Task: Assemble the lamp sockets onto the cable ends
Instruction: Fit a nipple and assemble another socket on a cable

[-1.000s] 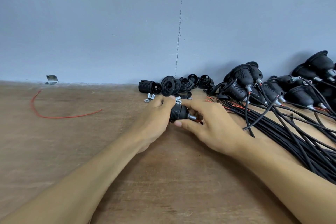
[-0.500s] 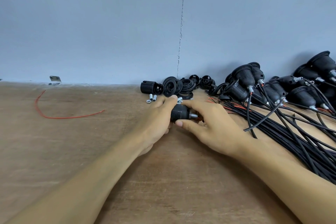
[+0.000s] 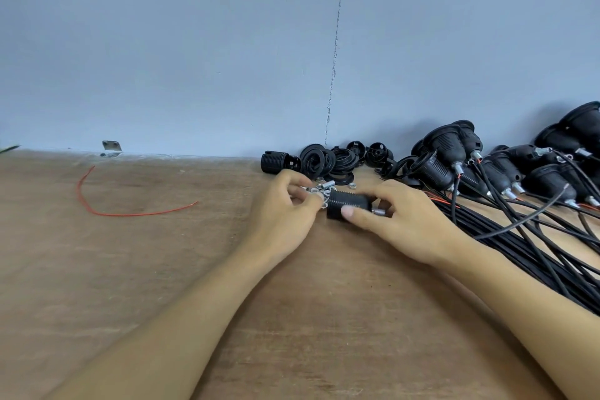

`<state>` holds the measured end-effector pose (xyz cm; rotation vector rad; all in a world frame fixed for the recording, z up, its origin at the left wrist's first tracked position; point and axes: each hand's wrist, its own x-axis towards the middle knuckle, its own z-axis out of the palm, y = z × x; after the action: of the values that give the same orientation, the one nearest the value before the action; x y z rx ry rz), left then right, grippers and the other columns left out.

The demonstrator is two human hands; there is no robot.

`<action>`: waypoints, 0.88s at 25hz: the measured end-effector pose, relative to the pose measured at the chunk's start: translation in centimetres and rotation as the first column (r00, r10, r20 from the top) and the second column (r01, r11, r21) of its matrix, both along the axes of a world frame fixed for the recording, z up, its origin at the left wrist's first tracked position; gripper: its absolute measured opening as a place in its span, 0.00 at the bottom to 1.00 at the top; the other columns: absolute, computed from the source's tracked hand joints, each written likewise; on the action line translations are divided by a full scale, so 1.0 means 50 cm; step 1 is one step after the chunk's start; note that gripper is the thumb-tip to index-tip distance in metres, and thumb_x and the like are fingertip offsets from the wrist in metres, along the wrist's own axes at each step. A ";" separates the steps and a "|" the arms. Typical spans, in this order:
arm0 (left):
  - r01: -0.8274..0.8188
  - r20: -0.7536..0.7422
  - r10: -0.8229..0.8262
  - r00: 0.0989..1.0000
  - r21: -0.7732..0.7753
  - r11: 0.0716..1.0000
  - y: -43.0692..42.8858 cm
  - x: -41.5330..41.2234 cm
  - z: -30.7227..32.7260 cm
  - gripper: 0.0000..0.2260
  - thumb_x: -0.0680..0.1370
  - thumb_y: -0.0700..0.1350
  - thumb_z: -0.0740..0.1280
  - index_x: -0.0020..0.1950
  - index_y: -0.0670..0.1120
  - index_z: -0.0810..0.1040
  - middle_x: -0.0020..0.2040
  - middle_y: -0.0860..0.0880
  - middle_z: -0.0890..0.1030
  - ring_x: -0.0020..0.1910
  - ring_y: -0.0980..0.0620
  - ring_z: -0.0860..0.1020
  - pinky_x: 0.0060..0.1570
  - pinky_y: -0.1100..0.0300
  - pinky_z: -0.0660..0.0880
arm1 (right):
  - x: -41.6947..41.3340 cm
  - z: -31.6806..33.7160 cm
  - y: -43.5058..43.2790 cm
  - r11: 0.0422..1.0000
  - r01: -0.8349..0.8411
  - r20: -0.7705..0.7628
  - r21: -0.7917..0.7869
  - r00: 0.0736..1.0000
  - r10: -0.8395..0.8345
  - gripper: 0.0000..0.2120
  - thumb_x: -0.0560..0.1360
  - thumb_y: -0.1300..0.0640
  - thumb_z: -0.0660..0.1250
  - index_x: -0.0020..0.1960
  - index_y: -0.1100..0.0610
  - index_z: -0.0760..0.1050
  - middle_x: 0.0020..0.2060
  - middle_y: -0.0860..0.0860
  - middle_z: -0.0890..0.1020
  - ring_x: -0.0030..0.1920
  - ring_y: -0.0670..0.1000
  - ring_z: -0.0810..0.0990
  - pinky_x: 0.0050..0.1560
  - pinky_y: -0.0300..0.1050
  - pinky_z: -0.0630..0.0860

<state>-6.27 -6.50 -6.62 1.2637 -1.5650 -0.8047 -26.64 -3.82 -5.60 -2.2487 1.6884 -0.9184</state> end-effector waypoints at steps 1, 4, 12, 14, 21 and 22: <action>0.046 0.042 -0.045 0.998 -0.013 0.999 0.003 0.000 -0.002 0.09 0.76 0.46 0.73 0.56 0.54 0.80 0.50 0.57 0.81 0.43 0.68 0.78 0.43 0.74 0.69 | 0.002 0.000 -0.004 0.999 0.036 0.041 0.014 0.999 -0.036 0.16 0.74 0.35 0.65 0.56 0.39 0.80 0.45 0.39 0.79 0.47 0.37 0.76 0.47 0.33 0.69; 0.159 0.345 -0.108 0.932 -0.122 0.980 0.014 -0.012 -0.008 0.20 0.74 0.50 0.73 0.66 0.56 0.77 0.58 0.60 0.78 0.54 0.64 0.77 0.54 0.66 0.72 | 0.026 -0.002 -0.019 0.991 0.132 0.078 -0.019 0.988 -0.131 0.15 0.76 0.39 0.63 0.53 0.45 0.82 0.45 0.42 0.82 0.45 0.39 0.78 0.46 0.37 0.71; 0.182 0.340 -0.136 0.931 -0.107 0.977 0.013 -0.009 -0.006 0.15 0.75 0.48 0.73 0.60 0.56 0.74 0.43 0.57 0.81 0.38 0.68 0.76 0.35 0.74 0.68 | 0.134 0.086 -0.162 0.916 0.400 -0.038 0.030 0.916 -0.399 0.09 0.72 0.47 0.67 0.44 0.53 0.78 0.42 0.50 0.81 0.43 0.56 0.79 0.35 0.43 0.67; 0.197 0.289 -0.162 0.944 -0.098 0.975 0.009 -0.007 -0.008 0.14 0.76 0.44 0.72 0.58 0.54 0.76 0.41 0.57 0.81 0.34 0.66 0.75 0.35 0.73 0.68 | 0.154 0.087 -0.190 0.902 0.429 -0.145 0.046 0.896 -0.419 0.09 0.71 0.50 0.67 0.41 0.56 0.74 0.39 0.52 0.76 0.39 0.57 0.75 0.31 0.42 0.61; 0.127 0.058 -0.125 0.990 -0.026 0.992 -0.015 -0.006 -0.014 0.14 0.77 0.36 0.64 0.55 0.52 0.80 0.39 0.52 0.83 0.33 0.60 0.75 0.38 0.64 0.71 | 0.148 0.098 -0.186 0.880 0.476 0.025 -0.004 0.879 -0.475 0.07 0.71 0.58 0.63 0.46 0.59 0.78 0.43 0.55 0.79 0.43 0.62 0.77 0.37 0.46 0.71; 0.089 0.016 -0.089 0.996 -0.003 0.996 -0.018 -0.007 -0.014 0.12 0.78 0.37 0.64 0.55 0.53 0.80 0.39 0.51 0.83 0.34 0.57 0.76 0.38 0.62 0.71 | 0.144 0.105 -0.175 0.883 0.466 0.073 -0.051 0.884 -0.462 0.08 0.71 0.57 0.63 0.46 0.58 0.79 0.44 0.55 0.80 0.44 0.62 0.78 0.39 0.48 0.74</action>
<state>-6.63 -7.40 -7.30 1.2072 -1.6446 -0.8489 -19.46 -12.55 -0.37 -1.8532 2.2508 -1.1370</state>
